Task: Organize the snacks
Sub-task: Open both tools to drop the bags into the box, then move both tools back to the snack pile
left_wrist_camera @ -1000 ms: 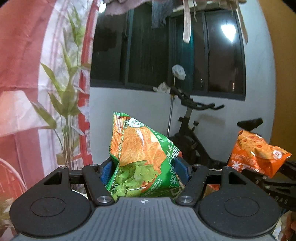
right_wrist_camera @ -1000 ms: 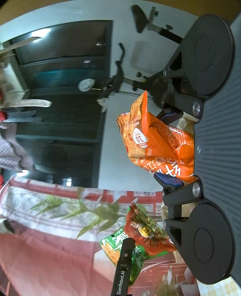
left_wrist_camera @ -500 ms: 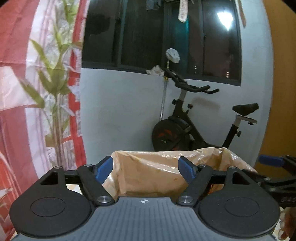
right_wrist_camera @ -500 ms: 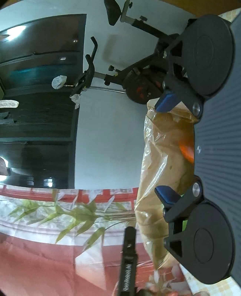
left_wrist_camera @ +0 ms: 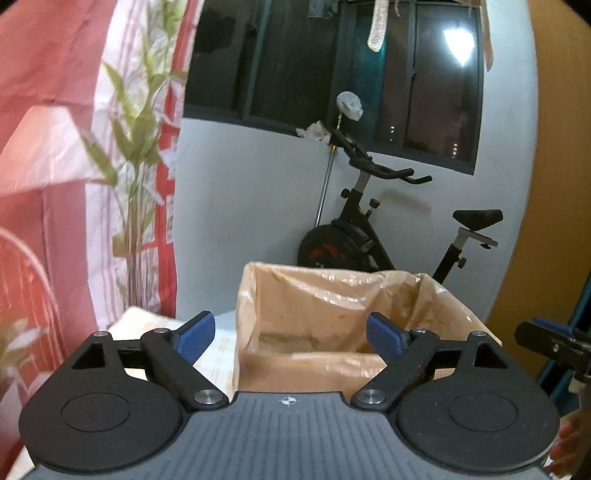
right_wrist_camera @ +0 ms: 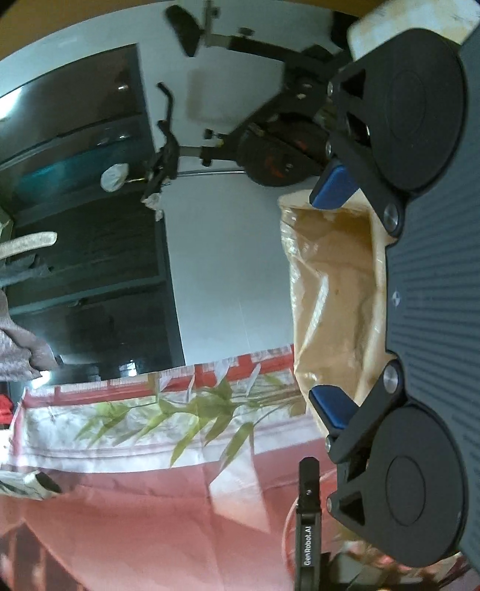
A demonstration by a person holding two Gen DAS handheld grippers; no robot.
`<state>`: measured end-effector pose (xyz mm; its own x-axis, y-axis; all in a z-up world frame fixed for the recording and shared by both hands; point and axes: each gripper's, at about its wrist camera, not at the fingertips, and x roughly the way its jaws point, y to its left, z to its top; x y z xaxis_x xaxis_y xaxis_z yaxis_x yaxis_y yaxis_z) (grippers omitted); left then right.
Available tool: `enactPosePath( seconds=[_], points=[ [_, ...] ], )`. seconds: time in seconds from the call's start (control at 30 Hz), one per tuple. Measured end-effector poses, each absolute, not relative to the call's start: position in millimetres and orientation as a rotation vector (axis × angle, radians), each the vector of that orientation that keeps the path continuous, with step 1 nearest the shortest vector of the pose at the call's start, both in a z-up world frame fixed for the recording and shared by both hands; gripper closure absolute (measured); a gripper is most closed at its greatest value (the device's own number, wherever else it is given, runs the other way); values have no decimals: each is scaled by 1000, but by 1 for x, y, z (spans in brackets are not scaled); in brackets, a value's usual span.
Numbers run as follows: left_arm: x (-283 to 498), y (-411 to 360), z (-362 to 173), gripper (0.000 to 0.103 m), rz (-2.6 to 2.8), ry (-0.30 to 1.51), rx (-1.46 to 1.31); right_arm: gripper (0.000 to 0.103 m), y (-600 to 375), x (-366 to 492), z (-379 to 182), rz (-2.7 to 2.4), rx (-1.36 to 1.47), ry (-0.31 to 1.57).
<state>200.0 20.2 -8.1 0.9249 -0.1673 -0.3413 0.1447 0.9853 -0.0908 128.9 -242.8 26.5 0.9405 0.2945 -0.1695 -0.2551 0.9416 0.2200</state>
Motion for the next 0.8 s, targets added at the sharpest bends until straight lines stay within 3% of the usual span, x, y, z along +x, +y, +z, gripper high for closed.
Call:
enactPosePath(
  seconds=[0.8],
  points=[
    [120,9,-99,12,-66,491,-128,0,-234,36,-63,276,274,363]
  ],
)
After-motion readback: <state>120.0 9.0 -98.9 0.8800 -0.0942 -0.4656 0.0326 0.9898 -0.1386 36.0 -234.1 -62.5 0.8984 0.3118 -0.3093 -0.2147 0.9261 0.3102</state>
